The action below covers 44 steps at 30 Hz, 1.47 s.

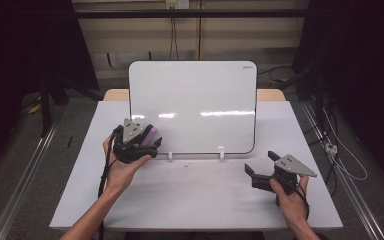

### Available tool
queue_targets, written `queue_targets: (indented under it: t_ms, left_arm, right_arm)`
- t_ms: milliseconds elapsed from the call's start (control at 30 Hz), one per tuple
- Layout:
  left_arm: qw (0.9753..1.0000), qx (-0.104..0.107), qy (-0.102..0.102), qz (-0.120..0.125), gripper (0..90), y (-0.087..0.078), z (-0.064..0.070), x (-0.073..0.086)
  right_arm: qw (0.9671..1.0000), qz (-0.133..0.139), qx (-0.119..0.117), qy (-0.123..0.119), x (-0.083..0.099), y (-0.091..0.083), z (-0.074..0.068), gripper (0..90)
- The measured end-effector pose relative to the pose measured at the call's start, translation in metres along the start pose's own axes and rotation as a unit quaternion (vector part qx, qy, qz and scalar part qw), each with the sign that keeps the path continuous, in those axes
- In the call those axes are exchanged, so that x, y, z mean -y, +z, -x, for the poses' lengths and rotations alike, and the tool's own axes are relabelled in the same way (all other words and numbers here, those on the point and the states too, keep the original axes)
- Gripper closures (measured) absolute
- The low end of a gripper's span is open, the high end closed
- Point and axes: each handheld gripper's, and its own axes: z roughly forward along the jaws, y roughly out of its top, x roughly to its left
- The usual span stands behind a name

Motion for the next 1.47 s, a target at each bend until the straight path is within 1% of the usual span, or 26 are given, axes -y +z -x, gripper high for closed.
queue_targets:
  t_ms: [100,133,167,200,233,267,300,400,433,500,533,567,600,700,800,867,933,967,1033,1067,1167,1200,1333,1367,1400,1467]
  left_arm:
    - [0.9996,0.004,-0.027,0.005,7.4,-0.006,-0.003,0.001]
    - [0.9995,0.005,-0.032,0.001,7.2,-0.008,-0.004,0.001]
    - [0.9993,0.0,-0.035,-0.01,7.9,-0.01,-0.005,0.002]
    - [0.999,-0.001,-0.043,-0.016,10.2,-0.011,-0.006,0.003]
    - [0.9984,0.003,-0.055,-0.012,10.4,-0.013,-0.006,0.004]
    - [0.9982,0.008,-0.059,-0.009,9.1,-0.015,-0.008,0.005]
    - [0.9982,0.005,-0.059,-0.008,8.9,-0.016,-0.008,0.006]
    - [0.9983,0.01,-0.057,-0.001,7.0,-0.021,-0.007,0.01]
    - [0.9987,0.008,-0.051,0.0,6.3,-0.022,-0.006,0.011]
    - [0.9989,0.007,-0.047,0.006,5.1,-0.026,-0.006,0.014]
    - [0.9988,0.009,-0.047,0.002,5.7,-0.028,-0.006,0.015]
    - [0.9983,0.014,-0.057,0.003,6.3,-0.03,-0.006,0.017]
    - [0.998,0.017,-0.061,0.002,6.2,-0.032,-0.007,0.018]
    - [0.9978,0.013,-0.064,0.008,5.3,-0.038,-0.007,0.026]
    - [0.9978,0.002,-0.065,0.01,5.7,-0.044,-0.007,0.034]
    - [0.9976,0.001,-0.069,0.007,5.8,-0.048,-0.007,0.039]
    - [0.9981,-0.002,-0.061,0.005,5.8,-0.053,-0.006,0.044]
    - [0.9982,0.002,-0.06,0.009,5.8,-0.055,-0.005,0.047]
    - [0.9985,-0.01,-0.054,0.007,6.2,-0.06,-0.005,0.051]
    - [0.9985,-0.008,-0.053,0.008,6.6,-0.063,-0.005,0.054]
    - [0.9981,-0.007,-0.061,0.01,6.6,-0.071,-0.005,0.063]
    - [0.9975,-0.007,-0.068,0.015,6.5,-0.073,-0.005,0.067]
    - [0.9953,-0.021,-0.091,0.026,6.3,-0.079,-0.007,0.079]
    - [0.995,-0.025,-0.092,0.027,6.2,-0.079,-0.008,0.081]
    - [0.9949,-0.024,-0.094,0.027,6.2,-0.079,-0.008,0.081]
    - [0.9954,-0.019,-0.09,0.028,5.7,-0.079,-0.008,0.081]
  right_arm:
    - [1.0,-0.001,0.001,0.0,0.0,0.0,0.0,5.3]
    - [1.0,-0.001,0.002,0.0,0.0,0.0,0.0,5.3]
    - [1.0,-0.001,0.002,0.0,0.0,0.0,0.001,5.3]
    - [1.0,-0.001,0.003,0.0,0.001,0.0,0.001,5.3]
    - [1.0,-0.001,0.003,0.0,0.001,0.0,0.001,5.3]
    - [1.0,-0.001,0.003,0.0,0.001,0.0,0.002,5.3]
    - [1.0,-0.001,0.003,0.0,0.001,0.0,0.002,5.3]
    - [1.0,-0.002,0.003,0.0,0.001,0.0,0.002,5.3]
    - [1.0,-0.002,0.004,0.0,0.001,0.0,0.001,5.3]
    - [1.0,-0.002,0.004,-0.002,0.001,0.0,0.001,5.3]
    - [1.0,-0.003,0.004,-0.002,0.001,0.0,0.001,5.3]
    - [1.0,-0.004,0.003,-0.001,0.001,0.0,0.001,5.3]
    - [1.0,-0.005,0.002,-0.001,0.001,0.0,0.001,5.3]
    - [1.0,-0.004,0.002,-0.001,0.002,-0.001,0.001,5.3]
    - [1.0,-0.005,0.004,0.0,0.002,-0.002,0.002,5.3]
    - [1.0,-0.006,0.005,0.001,0.002,-0.002,0.002,5.3]
    - [1.0,-0.005,0.005,0.001,0.002,-0.002,0.002,5.3]
    - [1.0,-0.005,0.006,-0.001,0.002,-0.002,0.002,5.3]
    - [1.0,-0.006,0.007,0.0,0.003,-0.003,0.002,5.3]
    - [1.0,-0.006,0.008,0.0,0.003,-0.003,0.002,5.3]
    - [0.9999,-0.007,0.011,0.001,0.004,-0.005,0.003,5.3]
    - [0.9999,-0.008,0.011,0.002,0.004,-0.006,0.003,5.3]
    - [0.9998,-0.01,0.014,0.005,0.006,-0.008,0.003,5.3]
    - [0.9998,-0.011,0.015,0.005,0.006,-0.008,0.003,5.3]
    - [0.9998,-0.012,0.015,0.005,0.006,-0.008,0.004,5.3]
    - [0.9998,-0.008,0.015,0.004,0.006,-0.009,0.004,5.3]
